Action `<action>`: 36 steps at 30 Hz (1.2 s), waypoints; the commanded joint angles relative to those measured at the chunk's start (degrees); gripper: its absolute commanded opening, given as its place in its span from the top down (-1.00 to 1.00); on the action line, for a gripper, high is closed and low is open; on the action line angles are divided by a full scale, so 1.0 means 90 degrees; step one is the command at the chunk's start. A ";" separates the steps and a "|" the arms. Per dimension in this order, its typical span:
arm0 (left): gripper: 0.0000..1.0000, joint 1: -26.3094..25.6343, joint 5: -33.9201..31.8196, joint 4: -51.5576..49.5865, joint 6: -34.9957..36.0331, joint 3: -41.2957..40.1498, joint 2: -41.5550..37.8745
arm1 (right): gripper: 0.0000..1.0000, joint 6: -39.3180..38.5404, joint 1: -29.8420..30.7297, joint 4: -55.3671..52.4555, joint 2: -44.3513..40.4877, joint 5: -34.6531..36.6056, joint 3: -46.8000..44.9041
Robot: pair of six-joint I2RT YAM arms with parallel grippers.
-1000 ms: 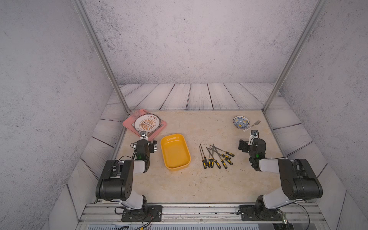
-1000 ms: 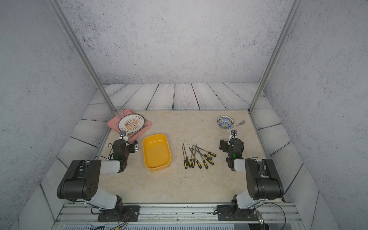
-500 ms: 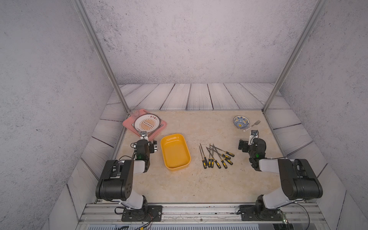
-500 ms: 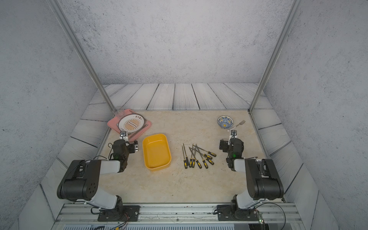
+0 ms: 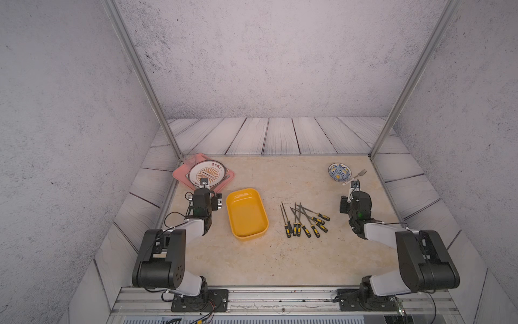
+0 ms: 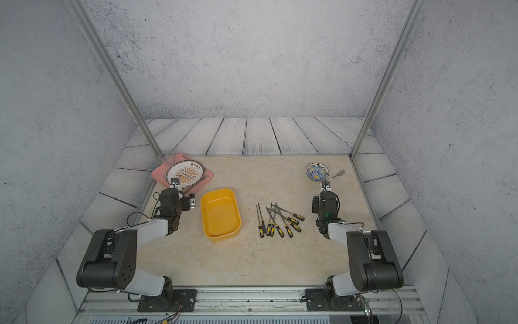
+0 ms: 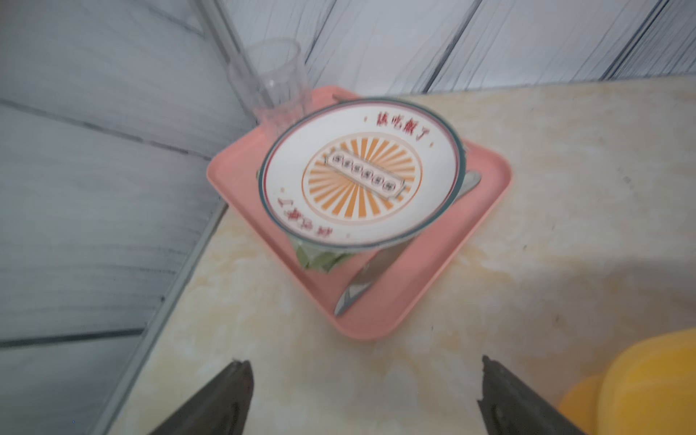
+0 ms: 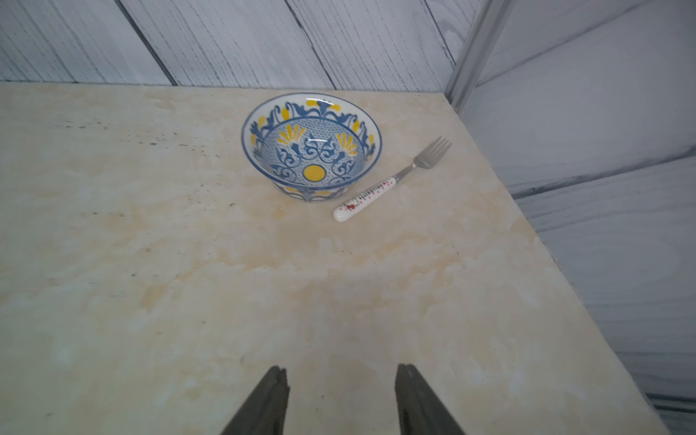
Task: Put the file tool into the storage box
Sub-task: Pick up the file tool from the center of the board.
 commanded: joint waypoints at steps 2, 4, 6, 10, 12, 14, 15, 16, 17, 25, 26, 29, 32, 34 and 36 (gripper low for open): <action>-0.97 -0.0152 -0.0114 -0.1885 -0.0602 0.0945 -0.0540 | 0.06 0.1585 0.0416 -0.3479 -0.0525 -0.0331 0.1633; -0.97 -0.0166 0.0123 -0.2078 -0.1284 0.0968 -0.0658 | 0.11 0.2003 0.0794 -0.3890 -0.0577 -0.0995 0.1701; -0.97 -0.0305 0.0431 -0.2639 -0.2053 0.1073 -0.0760 | 0.11 0.2271 0.1312 -0.4018 -0.0598 -0.1502 0.1578; -0.96 -0.0886 0.1164 -0.3721 -0.2823 0.1328 -0.0872 | 0.07 0.2562 0.2254 -0.4314 -0.0321 -0.2244 0.1541; -0.97 -0.1089 0.1278 -0.3860 -0.3036 0.1166 -0.1101 | 0.07 0.2512 0.2672 -0.4536 -0.0092 -0.2323 0.1613; -0.97 -0.1201 0.1264 -0.4030 -0.3092 0.1018 -0.1310 | 0.07 0.2461 0.2975 -0.4721 0.0102 -0.2144 0.1668; -0.97 -0.1231 0.1288 -0.4107 -0.3053 0.0974 -0.1388 | 0.07 0.2437 0.3091 -0.4790 0.0180 -0.2046 0.1673; -0.98 -0.1297 0.1178 -0.4246 -0.2985 0.0916 -0.1473 | 0.07 0.2425 0.3187 -0.4846 0.0262 -0.1975 0.1667; -0.98 -0.1373 0.1009 -0.4321 -0.2923 0.0869 -0.1536 | 0.07 0.2422 0.3236 -0.4874 0.0332 -0.1927 0.1662; -0.98 -0.1688 0.0672 -0.4276 -0.2729 0.0892 -0.1629 | 0.06 0.2441 0.3294 -0.5147 0.0874 -0.1624 0.1658; -0.97 -0.1689 0.0649 -0.4277 -0.2731 0.0886 -0.1666 | 0.06 0.2432 0.3299 -0.5135 0.0921 -0.1597 0.1630; -0.97 -0.1697 0.0617 -0.4309 -0.2705 0.0880 -0.1759 | 0.11 0.2412 0.3303 -0.5123 0.1052 -0.1500 0.1595; -0.97 -0.1712 0.0617 -0.4384 -0.2657 0.0948 -0.1770 | 0.23 0.2373 0.3318 -0.5113 0.1202 -0.1454 0.1568; -0.97 -0.1713 0.0636 -0.4371 -0.2658 0.0940 -0.1799 | 0.26 0.2400 0.3336 -0.5113 0.1307 -0.1394 0.1539; -0.97 -0.1717 0.0645 -0.4355 -0.2682 0.0920 -0.1819 | 0.27 0.2447 0.3386 -0.5076 0.1382 -0.1375 0.1477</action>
